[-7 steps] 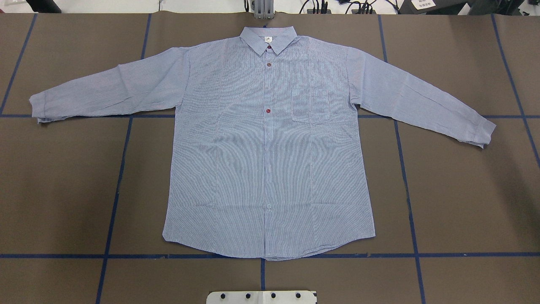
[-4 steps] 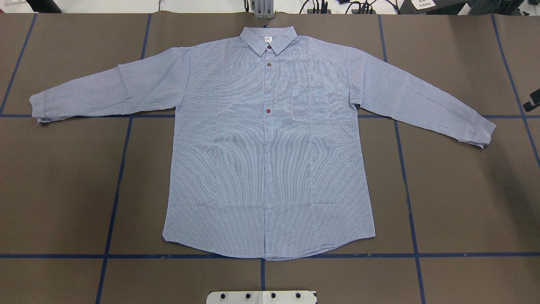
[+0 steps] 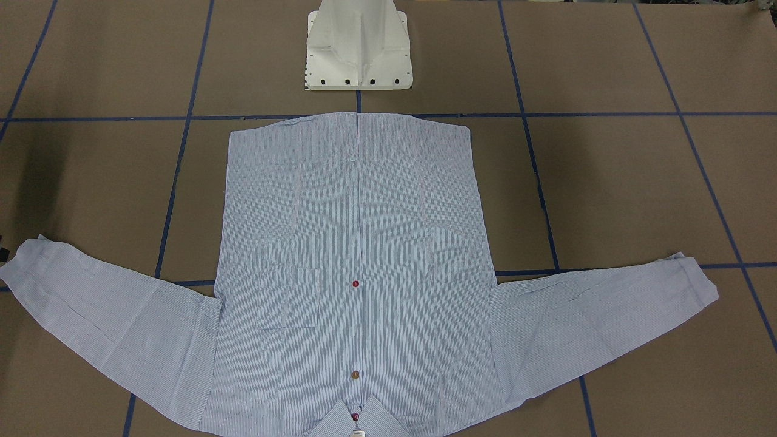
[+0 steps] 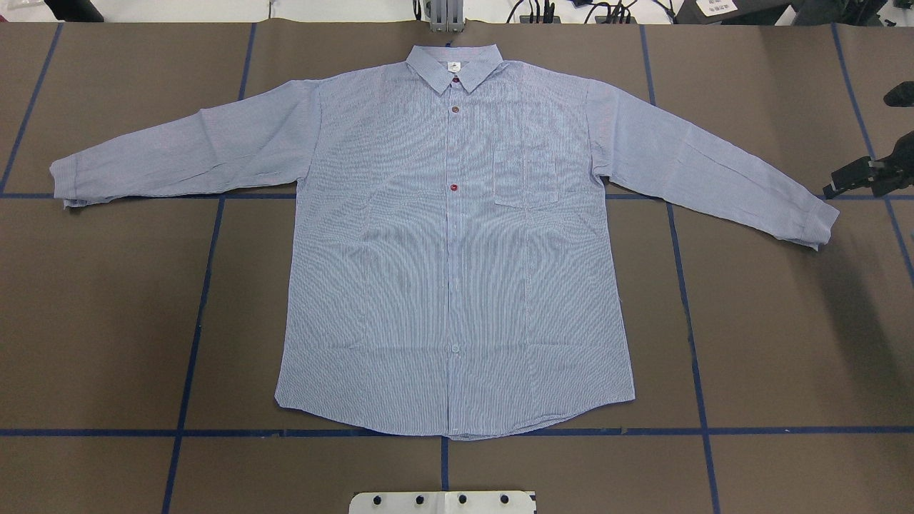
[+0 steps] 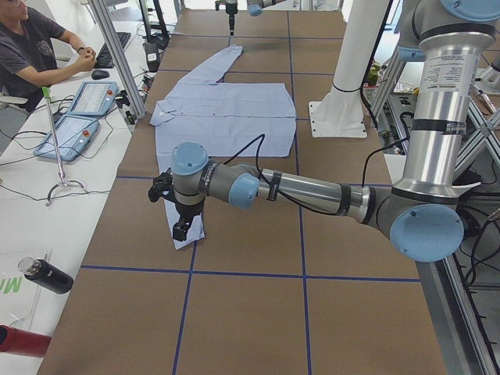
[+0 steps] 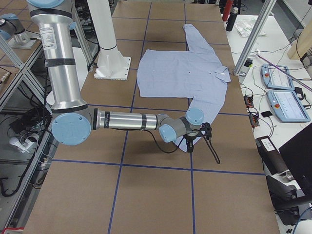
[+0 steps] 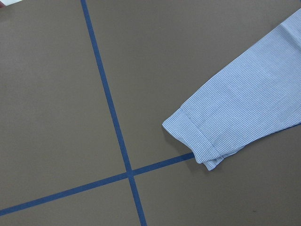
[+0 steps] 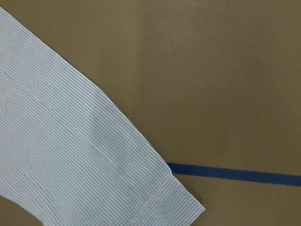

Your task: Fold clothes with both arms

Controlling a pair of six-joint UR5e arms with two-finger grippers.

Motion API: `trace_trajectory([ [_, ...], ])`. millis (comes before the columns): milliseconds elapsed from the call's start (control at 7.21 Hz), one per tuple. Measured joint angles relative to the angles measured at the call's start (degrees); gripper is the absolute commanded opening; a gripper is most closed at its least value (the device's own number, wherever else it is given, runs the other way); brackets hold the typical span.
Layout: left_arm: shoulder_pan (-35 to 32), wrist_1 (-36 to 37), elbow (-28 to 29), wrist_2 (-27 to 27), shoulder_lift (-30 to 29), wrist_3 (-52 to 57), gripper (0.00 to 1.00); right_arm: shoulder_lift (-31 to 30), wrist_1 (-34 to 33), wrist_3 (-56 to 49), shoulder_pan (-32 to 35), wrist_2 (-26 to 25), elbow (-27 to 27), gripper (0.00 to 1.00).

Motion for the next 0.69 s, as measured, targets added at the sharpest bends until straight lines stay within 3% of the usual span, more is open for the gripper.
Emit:
trace_trajectory([
  [693, 0.06, 0.25, -0.14, 0.13, -0.12, -0.05, 0.99, -0.96, 0.50, 3.85, -5.15, -2.72, -0.50, 0.95],
])
